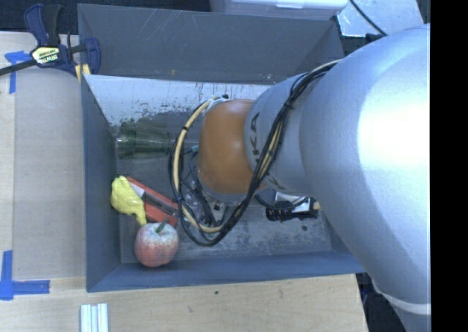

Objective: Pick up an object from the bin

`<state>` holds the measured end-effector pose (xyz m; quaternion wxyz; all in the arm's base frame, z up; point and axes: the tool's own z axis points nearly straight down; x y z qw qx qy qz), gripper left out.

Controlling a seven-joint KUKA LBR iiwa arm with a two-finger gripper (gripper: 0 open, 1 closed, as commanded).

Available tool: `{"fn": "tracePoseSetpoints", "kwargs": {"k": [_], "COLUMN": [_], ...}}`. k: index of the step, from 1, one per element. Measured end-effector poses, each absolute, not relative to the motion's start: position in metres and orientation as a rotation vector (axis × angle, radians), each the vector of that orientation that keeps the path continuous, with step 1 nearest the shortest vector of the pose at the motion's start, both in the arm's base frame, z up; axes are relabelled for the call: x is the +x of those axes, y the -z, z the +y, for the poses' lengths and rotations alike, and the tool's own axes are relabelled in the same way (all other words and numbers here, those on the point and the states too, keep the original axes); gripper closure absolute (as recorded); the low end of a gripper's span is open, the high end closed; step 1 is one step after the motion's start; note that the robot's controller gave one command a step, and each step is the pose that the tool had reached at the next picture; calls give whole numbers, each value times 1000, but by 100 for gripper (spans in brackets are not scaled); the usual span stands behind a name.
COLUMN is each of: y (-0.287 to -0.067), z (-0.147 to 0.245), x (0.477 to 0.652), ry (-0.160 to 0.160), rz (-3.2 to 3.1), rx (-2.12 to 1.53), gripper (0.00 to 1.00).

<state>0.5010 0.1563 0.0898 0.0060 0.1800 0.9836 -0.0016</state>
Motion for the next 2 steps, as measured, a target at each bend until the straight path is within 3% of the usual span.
{"fn": "tracePoseSetpoints", "kwargs": {"k": [1, 2], "y": [-132, -144], "z": [145, 150], "x": [500, 497], "ry": [4, 1], "rz": [3127, 3099], "rx": [11, 414], "gripper": [100, 100]}}
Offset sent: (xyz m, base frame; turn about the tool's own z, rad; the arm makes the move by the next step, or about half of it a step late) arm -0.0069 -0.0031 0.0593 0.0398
